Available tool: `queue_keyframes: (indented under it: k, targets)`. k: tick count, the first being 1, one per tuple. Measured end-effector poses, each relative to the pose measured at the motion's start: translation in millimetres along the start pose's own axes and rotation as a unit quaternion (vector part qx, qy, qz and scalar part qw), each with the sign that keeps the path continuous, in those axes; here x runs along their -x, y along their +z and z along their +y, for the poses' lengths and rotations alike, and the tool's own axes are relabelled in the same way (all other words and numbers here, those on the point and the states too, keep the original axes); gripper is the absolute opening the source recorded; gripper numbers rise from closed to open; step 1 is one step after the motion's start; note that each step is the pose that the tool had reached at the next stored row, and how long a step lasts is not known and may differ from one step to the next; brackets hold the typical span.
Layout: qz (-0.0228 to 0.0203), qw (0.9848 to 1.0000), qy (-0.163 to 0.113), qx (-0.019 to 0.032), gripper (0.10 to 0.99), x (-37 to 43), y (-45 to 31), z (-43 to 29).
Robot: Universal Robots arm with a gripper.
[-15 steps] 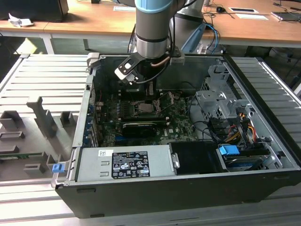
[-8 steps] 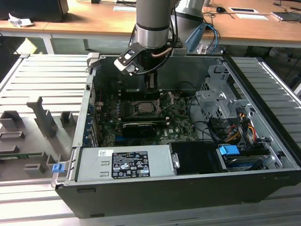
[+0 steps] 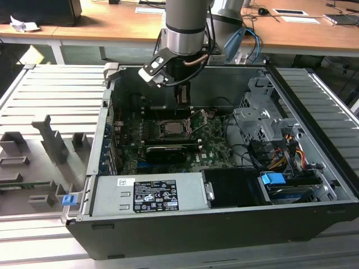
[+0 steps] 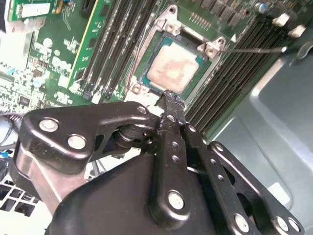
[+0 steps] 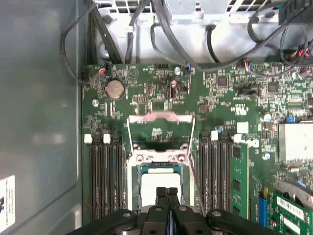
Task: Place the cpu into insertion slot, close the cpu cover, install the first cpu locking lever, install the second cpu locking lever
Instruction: 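Close the cpu cover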
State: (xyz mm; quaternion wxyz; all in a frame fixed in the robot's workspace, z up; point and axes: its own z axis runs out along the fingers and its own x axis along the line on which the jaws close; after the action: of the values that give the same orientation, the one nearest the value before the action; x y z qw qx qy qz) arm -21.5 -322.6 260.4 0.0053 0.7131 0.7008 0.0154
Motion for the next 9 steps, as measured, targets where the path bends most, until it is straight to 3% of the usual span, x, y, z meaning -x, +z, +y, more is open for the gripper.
queue_keyframes:
  k: [3,6,9]
  targets:
    - [0.0,1.0,0.0,0.0,0.106,0.0,0.2,7.6]
    - [-0.0003,1.0,0.0,-0.0001,0.106,-0.1,-0.5,8.7]
    - [-0.0002,1.0,0.0,0.0,0.106,-0.3,-7.4,9.0]
